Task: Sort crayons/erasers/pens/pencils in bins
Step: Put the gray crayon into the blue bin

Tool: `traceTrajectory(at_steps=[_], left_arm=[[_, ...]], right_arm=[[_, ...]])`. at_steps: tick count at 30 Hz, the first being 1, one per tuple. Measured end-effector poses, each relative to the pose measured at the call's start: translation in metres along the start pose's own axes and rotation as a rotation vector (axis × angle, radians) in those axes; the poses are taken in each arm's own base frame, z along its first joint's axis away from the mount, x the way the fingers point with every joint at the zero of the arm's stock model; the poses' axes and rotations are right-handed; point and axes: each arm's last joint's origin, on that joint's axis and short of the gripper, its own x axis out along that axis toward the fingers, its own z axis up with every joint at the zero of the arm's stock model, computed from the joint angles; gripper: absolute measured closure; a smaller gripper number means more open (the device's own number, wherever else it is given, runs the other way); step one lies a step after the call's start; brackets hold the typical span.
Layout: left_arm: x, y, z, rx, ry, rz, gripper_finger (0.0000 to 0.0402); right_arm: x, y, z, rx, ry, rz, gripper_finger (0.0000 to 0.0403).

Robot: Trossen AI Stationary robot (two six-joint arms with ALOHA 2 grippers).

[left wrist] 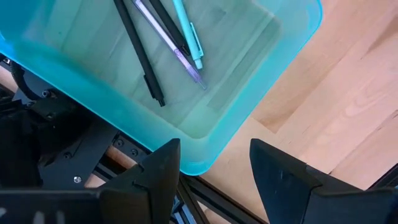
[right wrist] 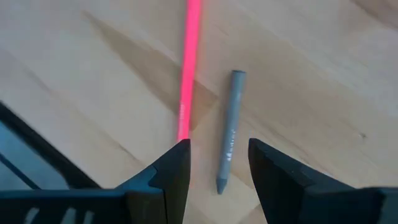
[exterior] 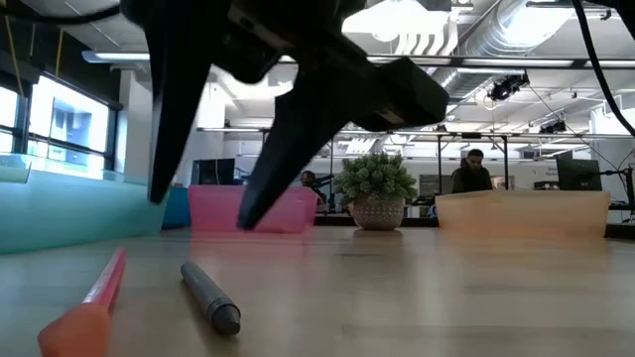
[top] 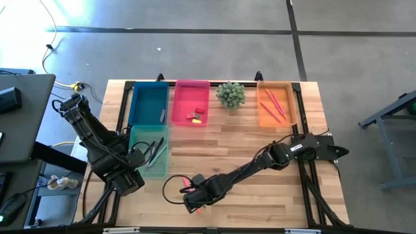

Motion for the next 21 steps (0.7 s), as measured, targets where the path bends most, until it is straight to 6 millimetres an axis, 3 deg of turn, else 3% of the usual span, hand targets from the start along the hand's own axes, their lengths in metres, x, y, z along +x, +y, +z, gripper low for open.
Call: traceTrajectory(at_steps=[6,21], left_arm=[[0.000,0.000,0.000,0.000,-0.009,-0.003,0.0221],[0.000,-0.001,0.001,0.002,-0.047,-0.013,0.0221]], right_arm=[[0.012,-0.003,-0.001,0.049,0.021,-0.020,0.0249],[0.020,-0.005,-0.001,0.124,0.018,-0.037,0.0249]])
